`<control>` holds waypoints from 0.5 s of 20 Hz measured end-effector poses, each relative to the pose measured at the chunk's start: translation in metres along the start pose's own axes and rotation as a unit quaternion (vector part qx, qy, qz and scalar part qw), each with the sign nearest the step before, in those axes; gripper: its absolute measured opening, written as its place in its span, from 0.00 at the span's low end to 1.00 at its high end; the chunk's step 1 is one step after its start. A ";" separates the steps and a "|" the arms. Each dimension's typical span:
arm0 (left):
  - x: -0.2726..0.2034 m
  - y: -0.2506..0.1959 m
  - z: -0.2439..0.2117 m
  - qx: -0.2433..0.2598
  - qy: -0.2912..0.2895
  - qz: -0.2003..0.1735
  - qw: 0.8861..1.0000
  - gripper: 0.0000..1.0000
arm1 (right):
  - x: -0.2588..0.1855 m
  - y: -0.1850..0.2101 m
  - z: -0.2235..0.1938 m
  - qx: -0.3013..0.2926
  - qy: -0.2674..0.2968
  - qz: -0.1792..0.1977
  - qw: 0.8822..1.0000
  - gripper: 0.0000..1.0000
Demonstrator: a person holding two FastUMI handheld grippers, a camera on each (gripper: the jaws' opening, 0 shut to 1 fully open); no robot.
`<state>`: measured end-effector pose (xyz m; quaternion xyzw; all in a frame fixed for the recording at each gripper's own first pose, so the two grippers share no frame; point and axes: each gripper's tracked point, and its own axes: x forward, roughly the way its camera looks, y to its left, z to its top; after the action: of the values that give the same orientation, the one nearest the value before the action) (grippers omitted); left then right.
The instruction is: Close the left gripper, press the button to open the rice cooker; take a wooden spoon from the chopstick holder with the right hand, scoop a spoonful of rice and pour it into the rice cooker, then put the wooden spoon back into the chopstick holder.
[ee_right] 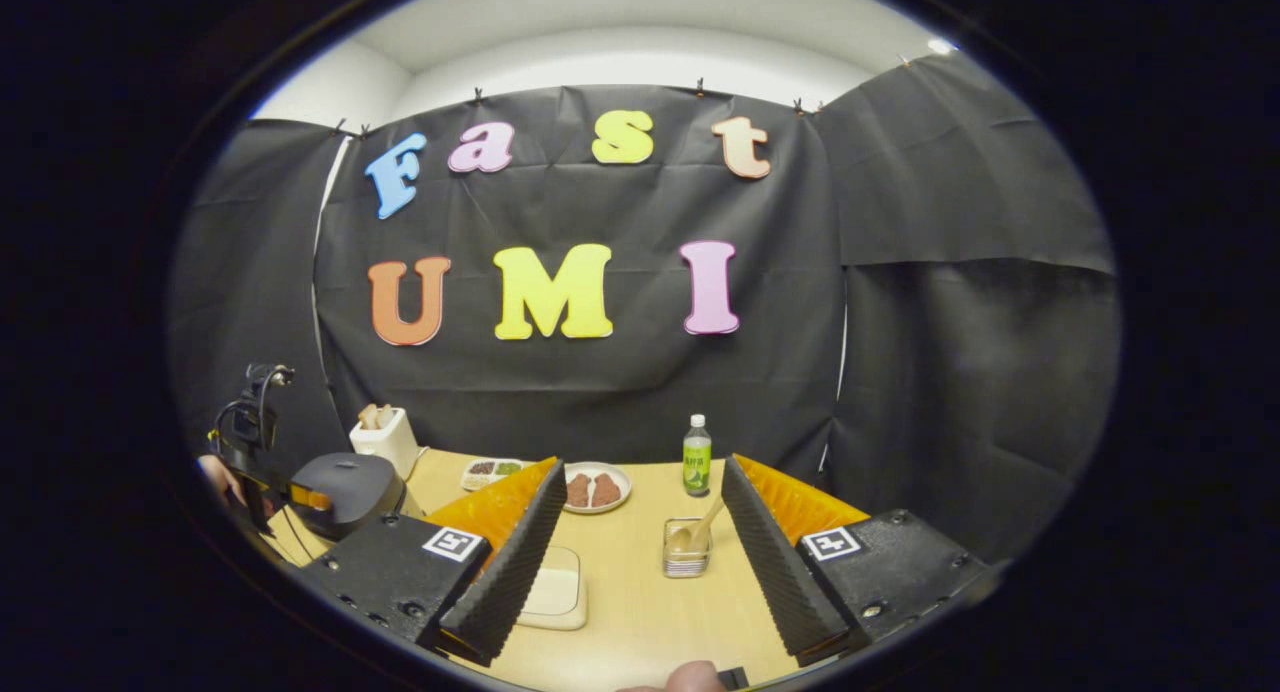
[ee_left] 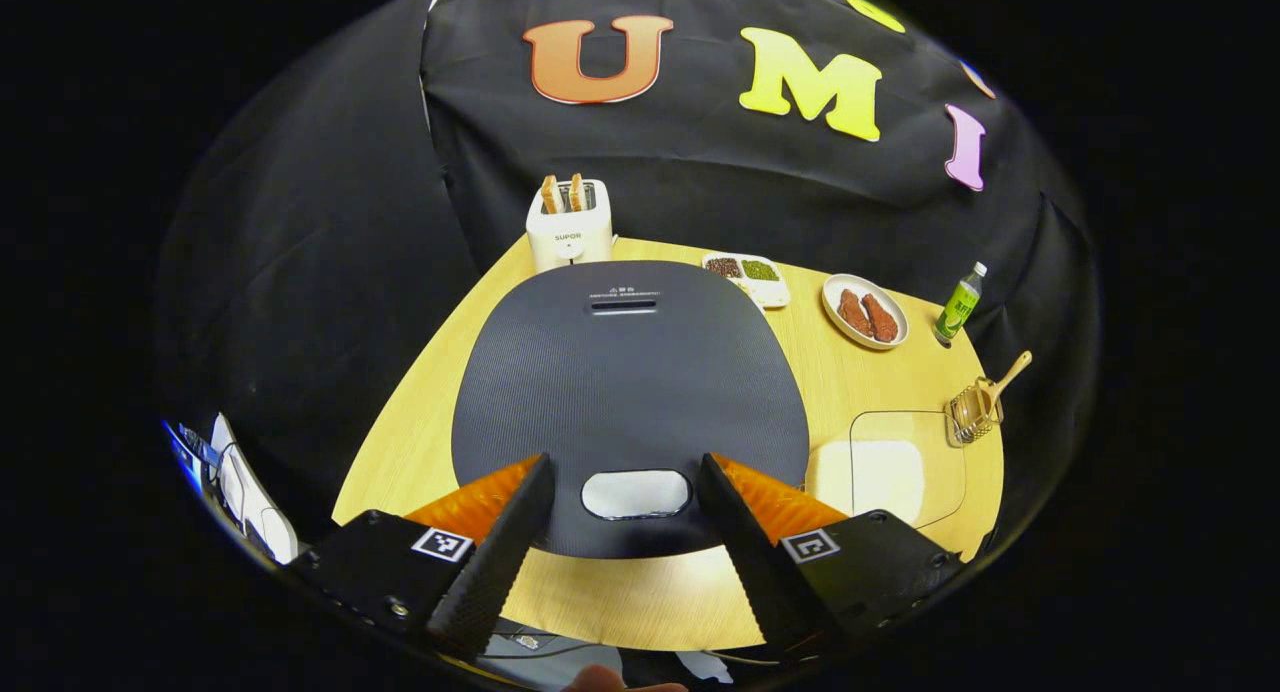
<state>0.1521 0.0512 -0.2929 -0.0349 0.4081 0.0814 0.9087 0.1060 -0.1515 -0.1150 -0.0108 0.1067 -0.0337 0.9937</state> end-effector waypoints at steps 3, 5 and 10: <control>0.004 0.001 -0.004 0.005 0.007 0.006 1.000 1.00 | 0.005 0.000 -0.008 0.004 0.008 0.006 1.000 1.00; 0.001 0.000 -0.004 -0.002 -0.001 0.007 1.000 0.98 | 0.010 -0.001 -0.008 0.008 0.009 0.011 1.000 1.00; 0.003 0.000 0.003 0.001 -0.023 0.028 0.999 0.96 | 0.031 0.004 -0.014 0.023 0.017 0.036 0.999 1.00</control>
<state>0.1561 0.0517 -0.2927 -0.0207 0.3876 0.1067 0.9154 0.1336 -0.1501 -0.1355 0.0170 0.1234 -0.0002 0.9922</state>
